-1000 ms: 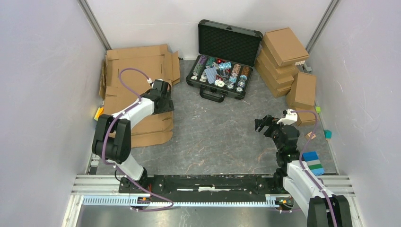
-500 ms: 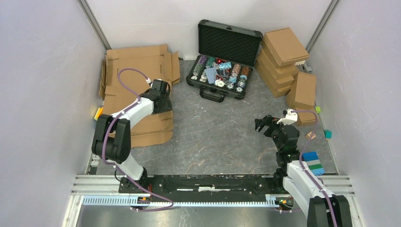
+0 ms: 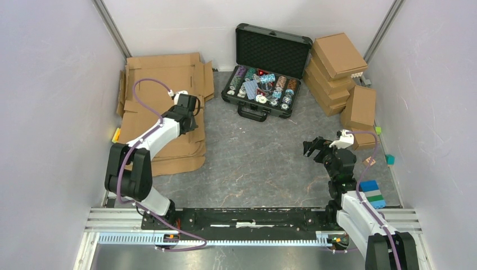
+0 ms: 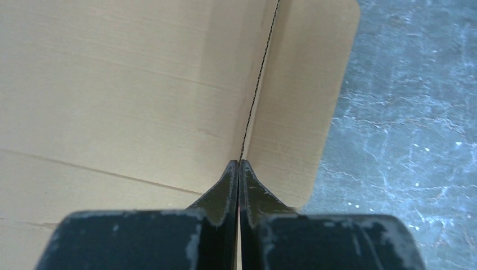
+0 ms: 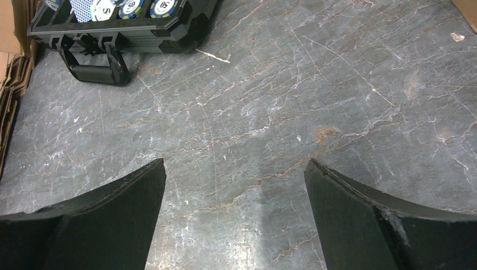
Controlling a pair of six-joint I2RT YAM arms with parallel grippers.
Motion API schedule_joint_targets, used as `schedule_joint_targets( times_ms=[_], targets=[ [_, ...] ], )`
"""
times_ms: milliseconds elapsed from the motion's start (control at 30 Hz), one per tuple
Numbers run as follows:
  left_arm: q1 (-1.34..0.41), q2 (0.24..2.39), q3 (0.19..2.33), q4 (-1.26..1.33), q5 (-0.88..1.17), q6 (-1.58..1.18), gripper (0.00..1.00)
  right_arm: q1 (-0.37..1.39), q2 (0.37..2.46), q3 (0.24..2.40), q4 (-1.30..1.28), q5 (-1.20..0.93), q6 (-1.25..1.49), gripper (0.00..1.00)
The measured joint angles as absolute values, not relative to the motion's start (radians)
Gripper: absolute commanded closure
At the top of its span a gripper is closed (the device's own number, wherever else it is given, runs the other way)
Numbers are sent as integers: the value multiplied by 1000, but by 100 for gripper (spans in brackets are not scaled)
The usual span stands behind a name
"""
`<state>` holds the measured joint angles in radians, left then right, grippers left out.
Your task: Fold the paper box
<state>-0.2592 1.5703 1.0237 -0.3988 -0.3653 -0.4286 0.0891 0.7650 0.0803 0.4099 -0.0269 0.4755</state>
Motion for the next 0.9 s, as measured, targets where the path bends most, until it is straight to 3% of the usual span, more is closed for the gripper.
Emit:
schedule_joint_targets(
  times_ms=[100,300,533,633,700,767,900],
  targets=[
    [-259,1561,1019,-404,-412,-429,97,89,765,80,410,-27,476,2],
    [-259,1559,1018,-413,-434,-427,76,89,767,80,410,-32,476,2],
    [-259,1588,1022,-425,-436,-427,65,89,767,80,411,-43,476,2],
    [-259,1607,1022,-428,-436,-427,69,89,767,80,411,-45,476,2],
    [-259,1617,1025,-439,-436,-427,87,89,767,80,411,-45,476,2],
    [-259,1622,1030,-443,-435,-427,97,89,767,80,411,-45,476,2],
    [-263,1621,1035,-445,-416,-427,98,89,768,80,413,-46,476,2]
  ],
)
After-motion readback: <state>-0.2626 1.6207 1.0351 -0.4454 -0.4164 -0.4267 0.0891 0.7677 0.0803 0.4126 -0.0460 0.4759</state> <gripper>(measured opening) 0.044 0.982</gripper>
